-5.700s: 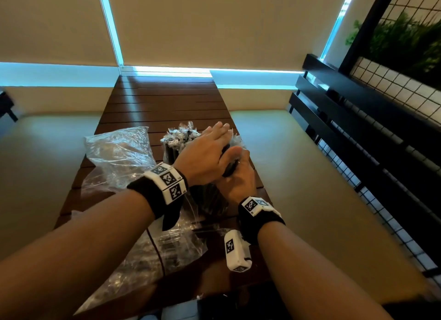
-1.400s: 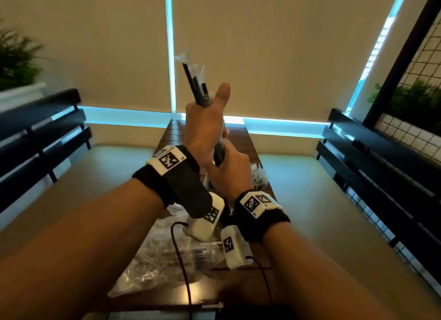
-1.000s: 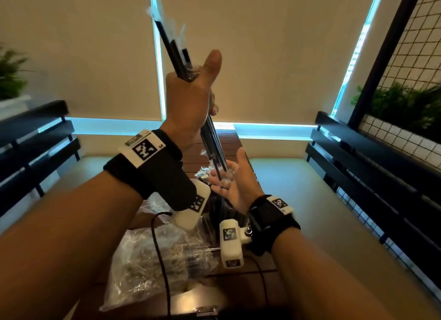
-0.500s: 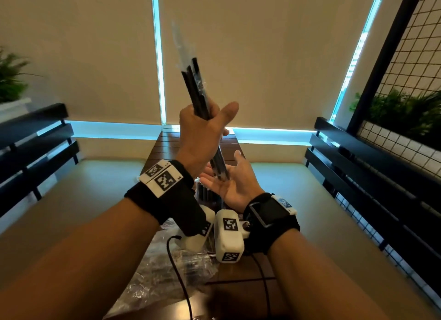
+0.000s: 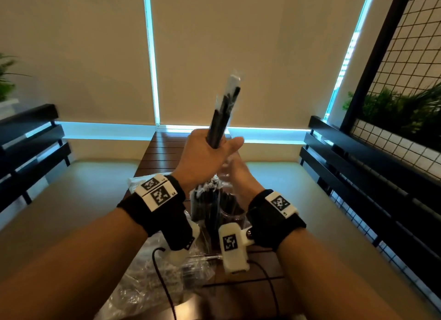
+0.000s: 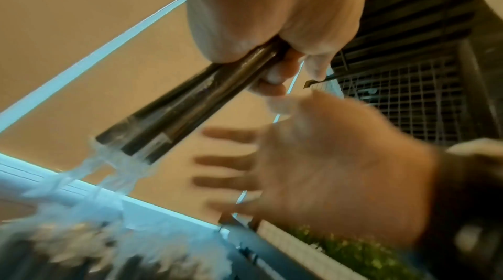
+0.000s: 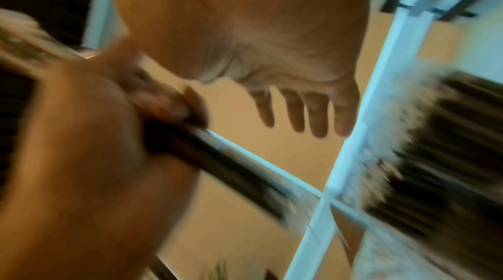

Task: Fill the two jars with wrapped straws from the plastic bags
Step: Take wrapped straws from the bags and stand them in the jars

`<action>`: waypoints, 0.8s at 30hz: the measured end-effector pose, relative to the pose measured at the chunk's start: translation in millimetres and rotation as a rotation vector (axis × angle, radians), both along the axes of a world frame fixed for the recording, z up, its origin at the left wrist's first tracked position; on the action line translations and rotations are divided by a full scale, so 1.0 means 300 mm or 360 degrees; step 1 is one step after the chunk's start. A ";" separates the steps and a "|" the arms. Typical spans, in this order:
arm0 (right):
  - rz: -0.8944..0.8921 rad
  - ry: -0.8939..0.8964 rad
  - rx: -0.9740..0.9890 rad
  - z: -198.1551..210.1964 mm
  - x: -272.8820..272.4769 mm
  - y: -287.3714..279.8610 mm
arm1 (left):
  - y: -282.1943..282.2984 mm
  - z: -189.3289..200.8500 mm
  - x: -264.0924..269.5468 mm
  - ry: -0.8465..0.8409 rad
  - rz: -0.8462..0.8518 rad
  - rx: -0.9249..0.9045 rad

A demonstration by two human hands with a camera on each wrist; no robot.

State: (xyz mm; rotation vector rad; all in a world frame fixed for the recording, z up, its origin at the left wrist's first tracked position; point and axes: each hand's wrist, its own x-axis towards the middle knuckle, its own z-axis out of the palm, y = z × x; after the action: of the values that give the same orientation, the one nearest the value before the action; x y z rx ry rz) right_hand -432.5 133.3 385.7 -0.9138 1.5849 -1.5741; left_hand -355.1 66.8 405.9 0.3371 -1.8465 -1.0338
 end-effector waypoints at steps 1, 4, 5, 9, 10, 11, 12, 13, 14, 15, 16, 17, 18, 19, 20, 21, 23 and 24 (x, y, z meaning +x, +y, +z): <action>-0.0189 0.0084 -0.0101 0.031 -0.018 0.006 | -0.023 -0.021 0.007 -0.0096 0.0046 -0.0030; -0.0621 0.0363 -0.0580 0.200 -0.054 0.078 | -0.079 -0.106 0.033 -0.0434 0.0172 -0.0169; -0.0657 0.0565 -0.0717 0.262 -0.052 0.106 | -0.087 -0.131 0.037 -0.0512 0.0171 -0.0194; -0.0439 0.1503 -0.0467 0.345 0.034 0.118 | -0.049 -0.142 0.005 -0.0516 0.0099 -0.0257; -0.0272 0.1685 -0.0245 0.313 0.058 0.094 | -0.034 -0.134 -0.012 -0.0441 0.0041 -0.0260; -0.0159 0.1793 -0.0075 0.274 0.072 0.074 | -0.024 -0.128 -0.025 -0.0390 -0.0003 -0.0302; -0.0112 0.1811 0.0008 0.243 0.080 0.064 | -0.020 -0.127 -0.032 -0.0383 -0.0017 -0.0339; -0.0119 0.1766 0.0001 0.215 0.066 0.054 | -0.027 -0.132 -0.032 -0.0380 -0.0024 -0.0353; -0.0145 0.1686 -0.0066 0.203 0.050 0.054 | -0.038 -0.141 -0.026 -0.0373 -0.0024 -0.0322; -0.0172 0.1591 -0.0151 0.198 0.030 0.052 | -0.048 -0.146 -0.017 -0.0370 -0.0017 -0.0298; -0.0197 0.1518 -0.0227 0.199 0.015 0.052 | -0.055 -0.145 -0.015 -0.0391 -0.0009 -0.0262; -0.0207 0.1470 -0.0285 0.196 0.005 0.046 | -0.058 -0.144 -0.020 -0.0390 -0.0002 -0.0235; -0.0170 0.1435 -0.0322 0.192 0.007 0.042 | -0.060 -0.143 -0.035 -0.0377 0.0011 -0.0217; -0.0119 0.1390 -0.0343 0.185 0.012 0.040 | -0.059 -0.141 -0.048 -0.0341 0.0011 -0.0221; -0.0083 0.1302 -0.0366 0.174 0.013 0.038 | -0.056 -0.141 -0.060 -0.0306 0.0016 -0.0207; -0.0081 0.1166 -0.0419 0.161 0.002 0.035 | -0.058 -0.145 -0.069 -0.0286 0.0023 -0.0176; -0.0246 0.0846 -0.0522 0.126 -0.043 0.039 | -0.078 -0.161 -0.084 -0.0282 0.0068 -0.0066; -0.0386 0.0737 -0.0535 0.093 -0.074 0.042 | -0.095 -0.173 -0.091 -0.0262 0.0108 0.0021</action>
State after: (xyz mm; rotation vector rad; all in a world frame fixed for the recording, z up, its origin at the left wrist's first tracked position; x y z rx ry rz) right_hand -454.6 145.9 413.7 -1.3898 1.8284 -1.9391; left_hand -382.5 38.4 353.9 0.5020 -1.9610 -0.9972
